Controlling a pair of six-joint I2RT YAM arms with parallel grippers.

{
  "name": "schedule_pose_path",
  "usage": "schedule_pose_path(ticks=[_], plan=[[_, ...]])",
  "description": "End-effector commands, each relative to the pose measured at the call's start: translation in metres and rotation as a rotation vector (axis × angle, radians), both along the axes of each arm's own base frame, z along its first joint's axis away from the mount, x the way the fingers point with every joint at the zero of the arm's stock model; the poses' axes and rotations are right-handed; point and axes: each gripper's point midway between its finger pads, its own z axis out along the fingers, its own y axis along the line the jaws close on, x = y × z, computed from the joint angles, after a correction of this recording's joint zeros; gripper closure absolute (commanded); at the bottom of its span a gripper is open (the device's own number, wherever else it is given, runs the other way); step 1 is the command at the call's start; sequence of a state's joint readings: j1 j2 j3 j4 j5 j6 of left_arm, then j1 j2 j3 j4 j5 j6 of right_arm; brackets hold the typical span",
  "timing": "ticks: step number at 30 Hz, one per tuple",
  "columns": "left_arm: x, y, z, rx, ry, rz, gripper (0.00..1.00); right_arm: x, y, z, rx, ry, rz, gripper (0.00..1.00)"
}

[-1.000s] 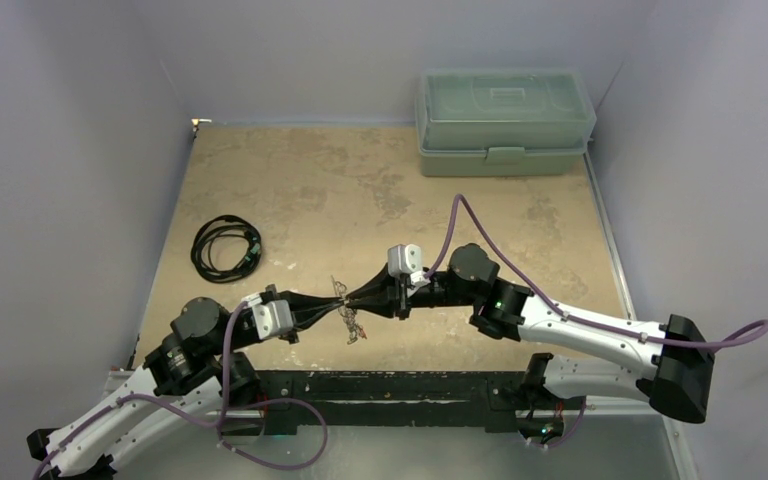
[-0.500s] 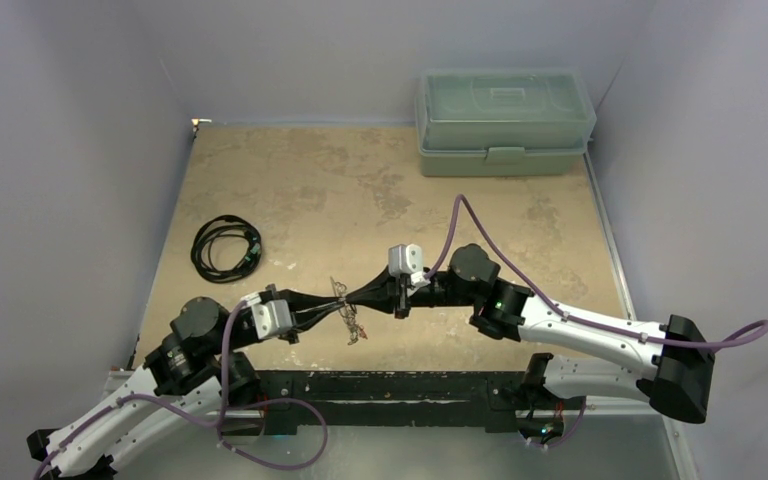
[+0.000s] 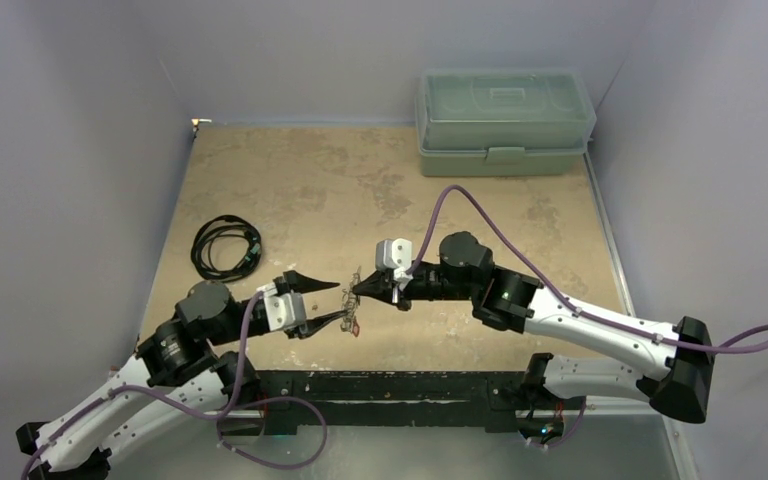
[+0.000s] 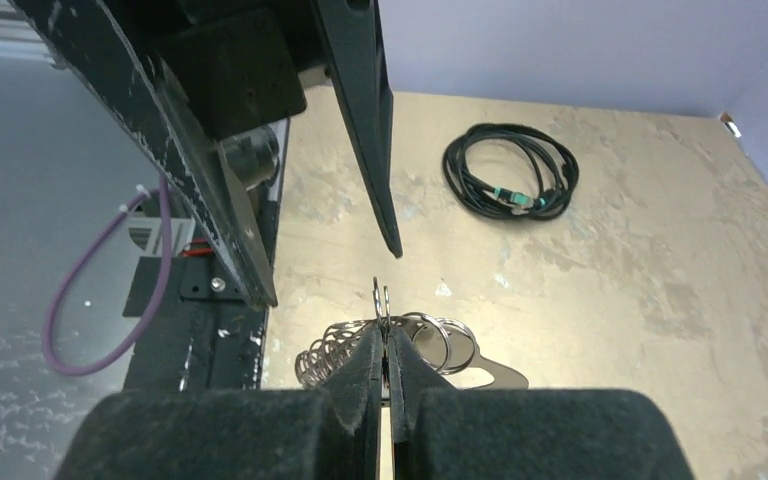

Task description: Put the keys on the keyring

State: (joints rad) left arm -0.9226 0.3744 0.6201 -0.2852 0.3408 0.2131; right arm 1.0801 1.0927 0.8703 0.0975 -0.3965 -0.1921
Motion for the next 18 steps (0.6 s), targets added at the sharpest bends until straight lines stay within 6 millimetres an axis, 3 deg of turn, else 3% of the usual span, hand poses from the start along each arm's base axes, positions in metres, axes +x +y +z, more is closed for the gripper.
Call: schedule_pose_path(ticks=[1,6,18], plan=[[0.005,0.004,0.014,0.072,-0.05,0.008,0.55,0.011,-0.007,0.014,-0.052,-0.069,-0.054,1.0],[0.008,-0.004,0.015,0.147,-0.041,-0.02,0.7,0.012,-0.015,0.014,-0.102,-0.087,-0.062,1.0],[0.01,-0.022,0.013,0.178,-0.047,-0.088,0.8,0.006,-0.021,0.019,-0.109,-0.101,-0.059,1.0]])
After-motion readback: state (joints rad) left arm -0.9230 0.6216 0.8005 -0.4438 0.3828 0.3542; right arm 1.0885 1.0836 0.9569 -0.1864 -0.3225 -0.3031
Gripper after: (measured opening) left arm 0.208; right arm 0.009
